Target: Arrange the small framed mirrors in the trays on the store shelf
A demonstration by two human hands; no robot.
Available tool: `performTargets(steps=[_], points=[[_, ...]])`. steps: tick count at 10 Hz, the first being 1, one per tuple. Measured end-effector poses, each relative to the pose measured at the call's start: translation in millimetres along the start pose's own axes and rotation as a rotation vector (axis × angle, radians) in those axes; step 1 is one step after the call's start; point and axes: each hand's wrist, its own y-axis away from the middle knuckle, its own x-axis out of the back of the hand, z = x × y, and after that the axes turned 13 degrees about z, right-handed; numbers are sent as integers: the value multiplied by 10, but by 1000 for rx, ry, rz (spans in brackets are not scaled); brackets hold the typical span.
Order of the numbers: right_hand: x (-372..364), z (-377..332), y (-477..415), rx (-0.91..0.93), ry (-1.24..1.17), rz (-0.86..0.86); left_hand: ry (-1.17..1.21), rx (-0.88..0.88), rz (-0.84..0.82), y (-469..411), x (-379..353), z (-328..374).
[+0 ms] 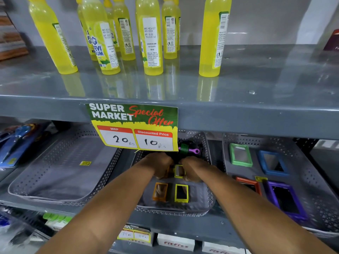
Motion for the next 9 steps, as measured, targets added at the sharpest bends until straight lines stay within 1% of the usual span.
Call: performTargets(steps=[2, 4, 6, 7, 8, 9], points=[[8, 0, 13, -22, -23, -3, 42, 8, -2, 5, -5, -36], [29, -58, -7, -65, 30, -131, 69, 2, 2, 24, 34, -24], [61, -65, 39, -27, 12, -16, 98, -4, 20, 45, 44, -3], [61, -74, 59, -43, -24, -23, 107, 1, 28, 64, 50, 12], [83, -100, 85, -27, 4, -31, 107, 4, 26, 94, 26, 22], [174, -139, 132, -38, -23, -12, 95, -7, 47, 85, 71, 26]])
